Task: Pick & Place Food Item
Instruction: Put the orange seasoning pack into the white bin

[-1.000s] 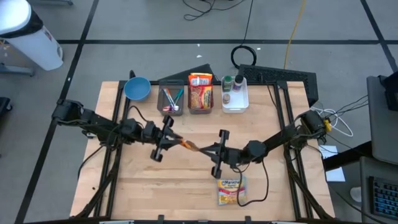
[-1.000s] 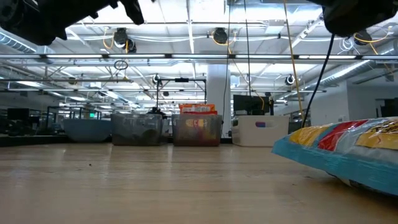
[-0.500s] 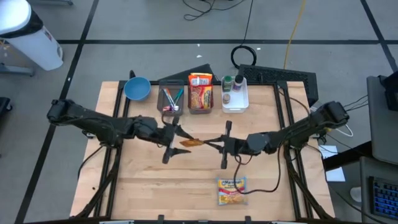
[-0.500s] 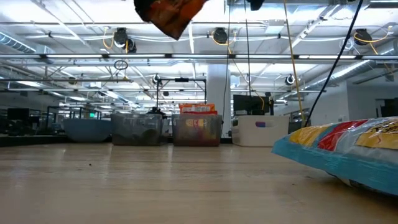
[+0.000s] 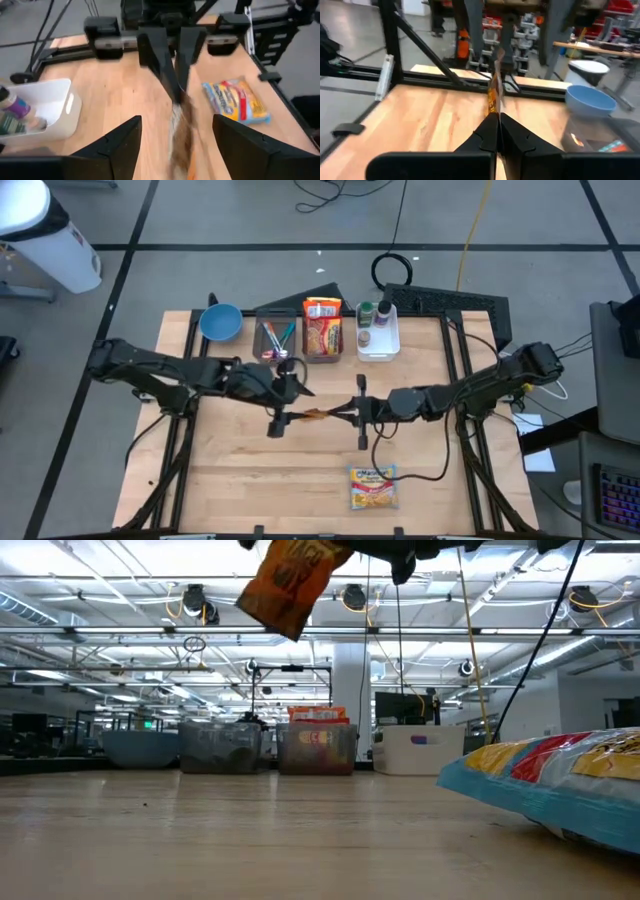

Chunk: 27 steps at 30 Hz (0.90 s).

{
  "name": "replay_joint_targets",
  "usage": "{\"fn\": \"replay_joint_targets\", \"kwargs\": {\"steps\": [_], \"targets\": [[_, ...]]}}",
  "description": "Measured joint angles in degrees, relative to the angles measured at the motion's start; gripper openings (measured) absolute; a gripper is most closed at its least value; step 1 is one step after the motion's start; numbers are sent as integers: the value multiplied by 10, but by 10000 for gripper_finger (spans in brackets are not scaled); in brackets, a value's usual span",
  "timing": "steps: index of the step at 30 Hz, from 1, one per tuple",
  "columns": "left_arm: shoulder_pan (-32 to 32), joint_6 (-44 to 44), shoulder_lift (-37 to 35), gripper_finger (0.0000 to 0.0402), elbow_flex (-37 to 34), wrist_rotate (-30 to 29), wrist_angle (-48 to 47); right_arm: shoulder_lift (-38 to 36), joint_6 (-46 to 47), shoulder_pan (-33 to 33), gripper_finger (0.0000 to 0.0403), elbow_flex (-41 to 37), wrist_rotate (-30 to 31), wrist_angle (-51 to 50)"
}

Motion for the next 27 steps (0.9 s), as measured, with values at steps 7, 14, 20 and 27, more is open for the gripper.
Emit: {"fn": "replay_joint_targets", "kwargs": {"steps": [7, 14, 20, 27], "targets": [[20, -1, 48, 248, 22, 56, -8, 0, 17, -8, 0, 0, -15, -21], [31, -3, 49, 238, 24, 73, 1, 0, 19, -8, 0, 0, -15, -32], [31, -3, 49, 219, 24, 81, -1, 0, 19, -8, 0, 0, -14, -31], [31, -5, 49, 186, 24, 81, -2, 0, 19, -7, 0, 0, -14, -29]]}}
